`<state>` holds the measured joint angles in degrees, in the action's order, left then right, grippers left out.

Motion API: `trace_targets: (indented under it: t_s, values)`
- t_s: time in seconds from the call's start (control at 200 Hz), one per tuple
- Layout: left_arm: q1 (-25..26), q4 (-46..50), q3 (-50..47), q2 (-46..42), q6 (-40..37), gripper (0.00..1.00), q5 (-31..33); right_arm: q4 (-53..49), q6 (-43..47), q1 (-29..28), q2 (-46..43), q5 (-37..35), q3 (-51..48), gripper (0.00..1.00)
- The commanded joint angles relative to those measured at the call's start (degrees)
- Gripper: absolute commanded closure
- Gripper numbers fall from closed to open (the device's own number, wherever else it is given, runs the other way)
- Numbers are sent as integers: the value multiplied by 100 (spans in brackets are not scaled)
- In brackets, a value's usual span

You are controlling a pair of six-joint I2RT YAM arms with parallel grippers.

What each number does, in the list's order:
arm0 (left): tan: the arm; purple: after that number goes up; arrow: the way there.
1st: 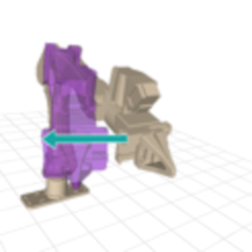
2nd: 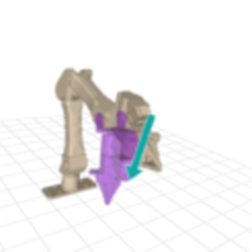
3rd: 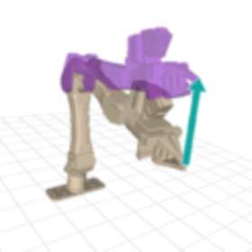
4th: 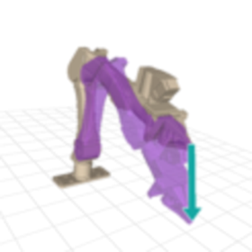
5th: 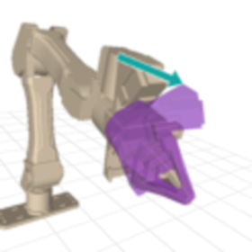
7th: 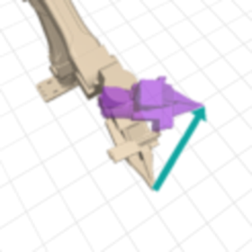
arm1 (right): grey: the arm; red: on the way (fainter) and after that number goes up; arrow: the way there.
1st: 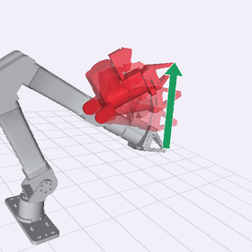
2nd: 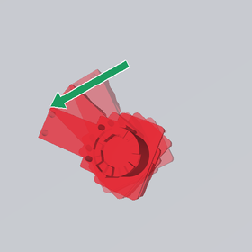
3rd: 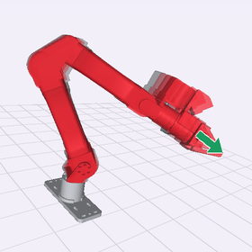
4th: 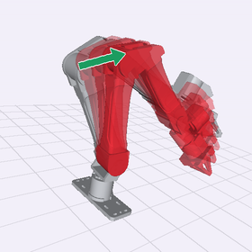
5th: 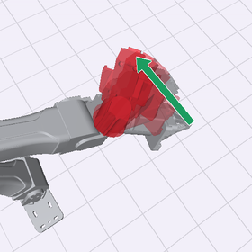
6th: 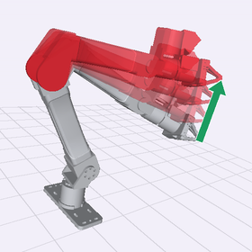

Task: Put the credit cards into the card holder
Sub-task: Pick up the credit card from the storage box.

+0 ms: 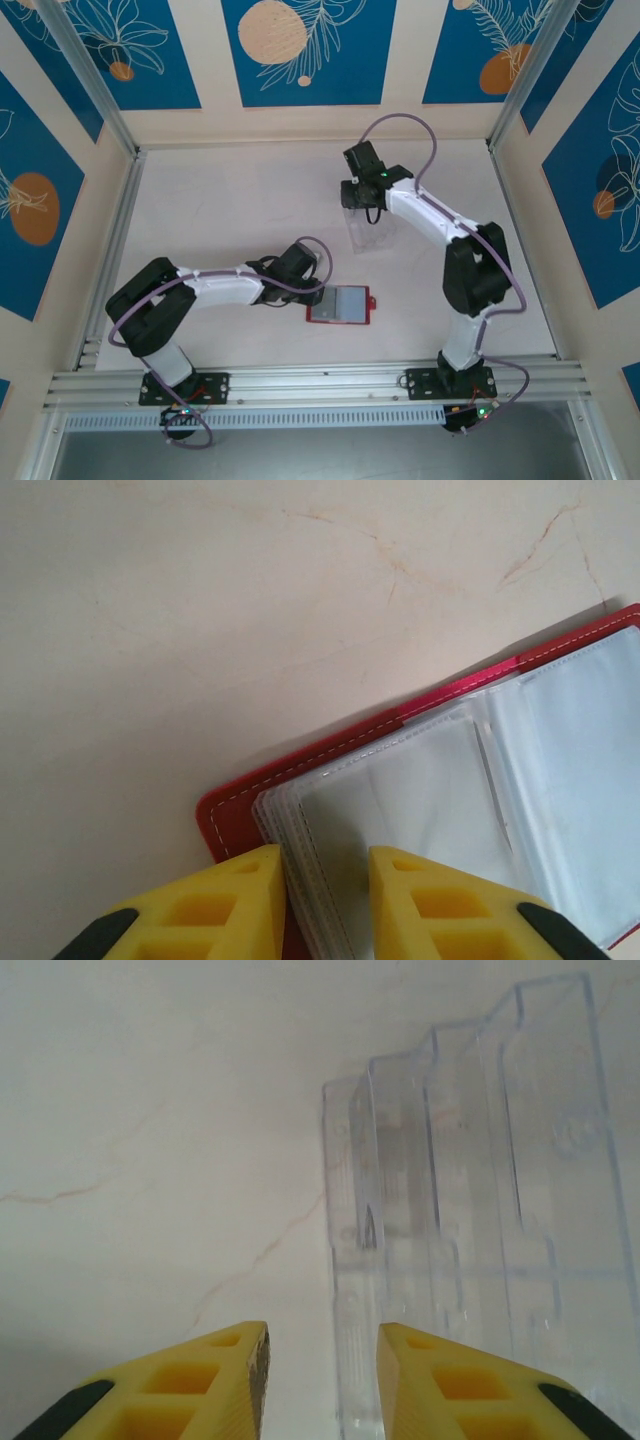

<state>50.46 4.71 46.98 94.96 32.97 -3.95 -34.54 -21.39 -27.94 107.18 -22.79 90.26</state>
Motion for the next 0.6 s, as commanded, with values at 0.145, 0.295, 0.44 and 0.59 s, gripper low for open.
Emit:
trace_targets:
  t_s: [0.145,0.295,0.44,0.59]
  values:
    - [121,98,-198,114,88,76,60,-395,702,4,1234,-833,1436,65]
    - [123,88,-216,120,103,75,62,-534,872,43,1759,-973,1855,66]
    - [126,79,-224,130,114,75,43,-575,917,77,1993,-1025,1969,66]
    - [127,66,-219,154,114,76,34,-632,953,122,2188,-989,2034,67]
